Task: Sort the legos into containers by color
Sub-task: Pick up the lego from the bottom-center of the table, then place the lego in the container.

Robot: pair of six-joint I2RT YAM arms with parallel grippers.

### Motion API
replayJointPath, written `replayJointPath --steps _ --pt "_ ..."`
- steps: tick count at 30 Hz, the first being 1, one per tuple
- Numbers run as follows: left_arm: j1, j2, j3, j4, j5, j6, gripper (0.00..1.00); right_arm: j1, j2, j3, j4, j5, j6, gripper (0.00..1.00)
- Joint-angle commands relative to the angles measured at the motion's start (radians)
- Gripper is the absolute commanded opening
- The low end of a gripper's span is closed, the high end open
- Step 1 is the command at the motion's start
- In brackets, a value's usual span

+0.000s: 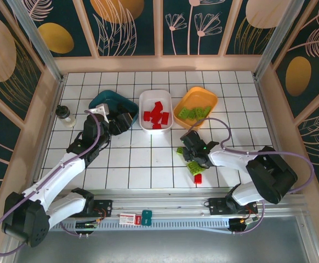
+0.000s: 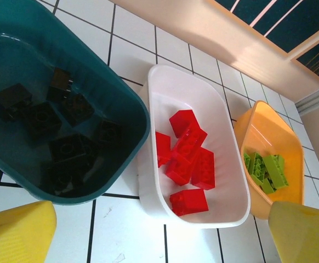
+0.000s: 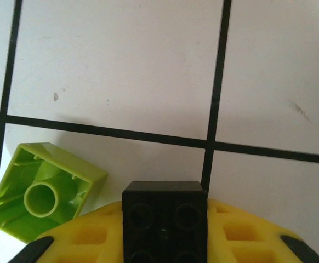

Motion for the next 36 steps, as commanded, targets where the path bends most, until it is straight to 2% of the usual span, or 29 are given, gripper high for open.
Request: replayJointPath --steps 1,6,9,12,15,21,26,29,31,33,36 --pt "0.000 -0.051 -0.009 -0.026 -0.007 -0.001 0.99 -0.003 -0.059 0.026 -0.002 0.019 -0.023 0.23" --pt "0.000 -0.131 -0.034 -0.075 -0.049 0.005 0.99 0.044 -0.189 0.106 -0.017 -0.017 -0.079 0.15" --pt "0.000 -0.195 -0.062 -0.105 -0.096 -0.004 0.99 0.091 -0.142 0.212 0.032 -0.089 -0.123 0.14" --pt "0.000 -0.247 -0.094 -0.129 -0.125 -0.016 0.99 0.148 0.013 0.371 0.088 -0.123 -0.190 0.14" --pt "-0.002 -0.269 -0.107 -0.167 -0.137 -0.023 0.99 0.164 0.192 0.548 0.153 -0.188 -0.244 0.14" --pt "-0.001 -0.323 -0.123 -0.237 -0.146 -0.030 0.99 0.130 0.547 0.892 0.239 -0.333 -0.292 0.13" --pt "0.000 -0.370 -0.137 -0.269 -0.141 -0.042 0.99 0.089 0.807 1.208 0.165 -0.380 -0.262 0.14" --pt "0.000 -0.374 -0.143 -0.263 -0.125 -0.054 0.99 0.078 0.904 1.346 0.123 -0.371 -0.238 0.22" --pt "-0.001 -0.364 -0.141 -0.259 -0.113 -0.055 0.99 0.073 0.939 1.399 0.115 -0.370 -0.223 0.32" --pt "-0.001 -0.349 -0.140 -0.257 -0.103 -0.055 0.99 0.067 0.948 1.418 0.126 -0.370 -0.205 0.47" --pt "0.000 -0.328 -0.138 -0.244 -0.080 -0.050 0.99 0.064 0.908 1.381 0.162 -0.354 -0.193 0.56"
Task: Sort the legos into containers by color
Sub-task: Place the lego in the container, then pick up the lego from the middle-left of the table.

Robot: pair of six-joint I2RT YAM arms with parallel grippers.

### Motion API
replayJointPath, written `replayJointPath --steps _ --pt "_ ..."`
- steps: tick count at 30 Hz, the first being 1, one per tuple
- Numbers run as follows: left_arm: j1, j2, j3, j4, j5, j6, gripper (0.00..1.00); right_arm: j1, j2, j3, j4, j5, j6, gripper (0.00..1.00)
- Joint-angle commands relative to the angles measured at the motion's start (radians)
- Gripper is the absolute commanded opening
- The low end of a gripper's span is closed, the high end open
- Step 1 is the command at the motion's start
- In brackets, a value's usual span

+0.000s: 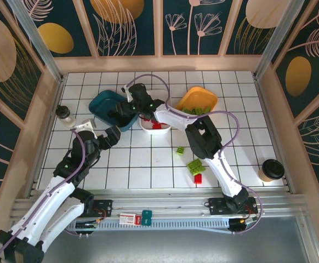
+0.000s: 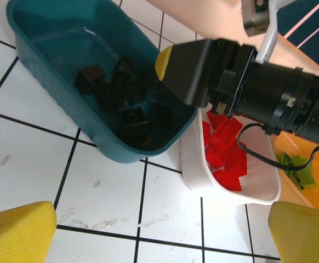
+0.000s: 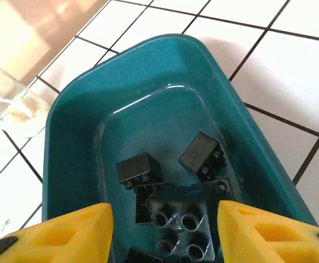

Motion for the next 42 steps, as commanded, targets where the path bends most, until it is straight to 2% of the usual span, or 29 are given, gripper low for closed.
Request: replayJointPath --steps 1,4,11,16,21,26,30,36,42 --pt "-0.001 0.019 -0.005 0.001 0.041 -0.008 0.99 0.000 -0.061 -0.007 0.038 0.005 0.024 0.57" --pt "-0.002 0.048 -0.002 0.036 0.092 0.000 0.99 0.000 -0.178 -0.163 0.119 0.041 0.028 0.59" --pt "-0.064 0.172 0.002 0.146 0.136 -0.007 0.98 -0.002 -0.561 -0.696 0.301 0.147 0.073 0.61" --pt "-0.188 0.335 0.017 0.250 0.104 -0.014 0.93 -0.004 -0.796 -1.009 0.301 0.268 0.126 0.62" --pt "-0.353 0.592 0.123 0.332 0.068 0.006 0.87 -0.008 -1.047 -1.244 0.219 0.411 0.181 0.62" --pt "-0.504 0.868 0.310 0.346 0.063 0.057 0.79 -0.036 -1.290 -1.382 0.083 0.529 0.230 0.63" --pt "-0.595 1.081 0.474 0.284 0.043 0.116 0.71 -0.065 -1.463 -1.437 -0.025 0.598 0.263 0.63" --pt "-0.632 1.217 0.602 0.216 -0.022 0.174 0.69 -0.079 -1.630 -1.469 -0.125 0.643 0.279 0.64" --pt "-0.647 1.276 0.646 0.187 -0.080 0.206 0.63 -0.081 -1.664 -1.475 -0.146 0.639 0.285 0.64"
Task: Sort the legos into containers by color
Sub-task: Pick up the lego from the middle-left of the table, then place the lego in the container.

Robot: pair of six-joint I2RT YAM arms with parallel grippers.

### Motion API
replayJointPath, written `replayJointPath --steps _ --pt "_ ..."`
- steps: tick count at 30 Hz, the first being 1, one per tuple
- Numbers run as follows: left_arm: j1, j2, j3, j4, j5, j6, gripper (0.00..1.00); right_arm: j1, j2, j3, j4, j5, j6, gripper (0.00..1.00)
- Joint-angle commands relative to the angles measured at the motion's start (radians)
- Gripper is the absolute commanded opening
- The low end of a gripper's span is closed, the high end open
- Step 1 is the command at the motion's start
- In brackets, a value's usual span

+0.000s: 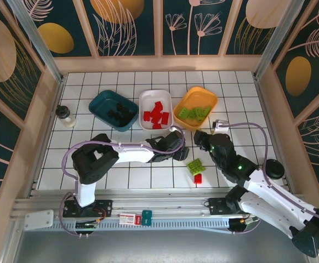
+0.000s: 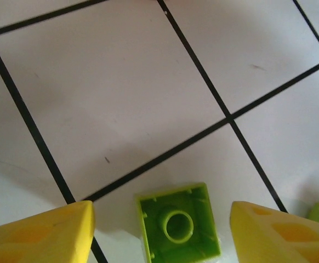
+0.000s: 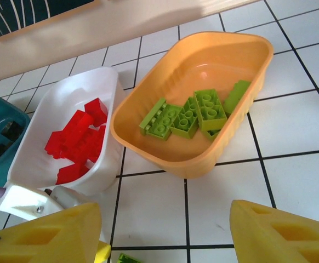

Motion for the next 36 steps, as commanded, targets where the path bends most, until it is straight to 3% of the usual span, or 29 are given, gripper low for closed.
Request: replayJointPath --steps 1,7,13,15,21,25,33,36 --pt "-0.011 0.039 0.039 -0.043 -0.060 0.044 0.62 -0.008 -0.014 -0.020 -0.029 0.034 0.024 0.64" --pt "-0.021 0.067 0.050 -0.040 -0.047 0.051 0.53 -0.008 -0.020 -0.026 -0.023 0.042 0.024 0.64" --pt "-0.021 0.050 0.040 -0.038 -0.048 0.035 0.34 -0.010 -0.025 -0.030 -0.029 0.058 0.024 0.64" --pt "-0.016 0.018 0.034 -0.032 -0.057 0.031 0.32 -0.009 -0.029 -0.034 -0.028 0.058 0.025 0.64" --pt "0.105 -0.094 0.048 0.000 -0.008 0.013 0.30 -0.009 -0.027 -0.047 -0.012 0.044 0.027 0.64" --pt "0.168 -0.069 0.184 -0.022 0.020 0.036 0.30 -0.011 -0.023 -0.060 -0.002 0.028 0.032 0.64" --pt "0.226 0.174 0.538 -0.110 0.075 0.047 0.30 -0.011 -0.018 -0.088 -0.006 -0.019 0.048 0.64" --pt "0.232 0.266 0.660 -0.149 0.090 0.044 0.34 -0.011 -0.016 -0.096 -0.007 -0.041 0.052 0.65"
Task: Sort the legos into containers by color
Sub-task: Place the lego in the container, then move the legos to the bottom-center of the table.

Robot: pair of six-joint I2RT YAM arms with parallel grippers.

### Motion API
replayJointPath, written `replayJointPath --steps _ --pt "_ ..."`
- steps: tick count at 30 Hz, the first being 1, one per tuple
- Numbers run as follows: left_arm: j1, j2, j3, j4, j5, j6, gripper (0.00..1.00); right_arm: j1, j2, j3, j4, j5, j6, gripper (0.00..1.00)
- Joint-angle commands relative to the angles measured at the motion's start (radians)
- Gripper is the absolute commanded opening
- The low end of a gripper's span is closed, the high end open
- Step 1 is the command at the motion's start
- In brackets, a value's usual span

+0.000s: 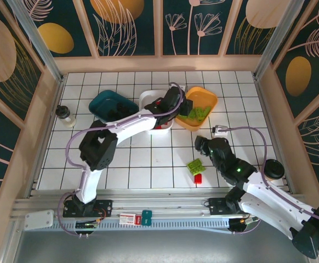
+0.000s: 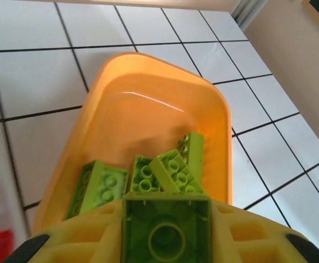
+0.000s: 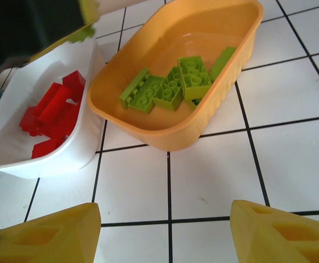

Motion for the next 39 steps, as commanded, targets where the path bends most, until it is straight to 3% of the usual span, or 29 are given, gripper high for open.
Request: replayJointPath --steps 1,9,12,15,25,31,39 --pt "0.010 0.105 0.113 -0.094 0.041 0.005 0.37 -0.006 0.003 -0.016 0.009 -0.029 0.024 0.65" --pt "0.019 0.173 0.306 -0.120 0.083 -0.023 0.76 -0.004 0.061 -0.010 -0.021 -0.104 0.038 0.65" --pt "0.019 0.096 0.260 -0.089 0.097 -0.028 0.87 -0.004 0.088 -0.010 -0.037 -0.134 0.063 0.65" --pt "0.019 -0.040 0.096 -0.015 0.112 -0.041 0.99 -0.005 0.120 -0.020 -0.058 -0.178 0.105 0.65" --pt "0.017 -0.495 -0.573 0.229 0.138 -0.117 0.99 0.002 0.181 -0.050 -0.098 -0.255 0.171 0.65" --pt "0.016 -0.648 -0.805 0.240 0.103 -0.139 0.99 0.012 0.344 -0.044 0.009 -0.383 0.149 0.66" --pt "0.016 -0.795 -0.949 0.198 0.036 -0.136 0.99 0.231 0.570 0.109 0.114 -0.410 0.123 0.66"
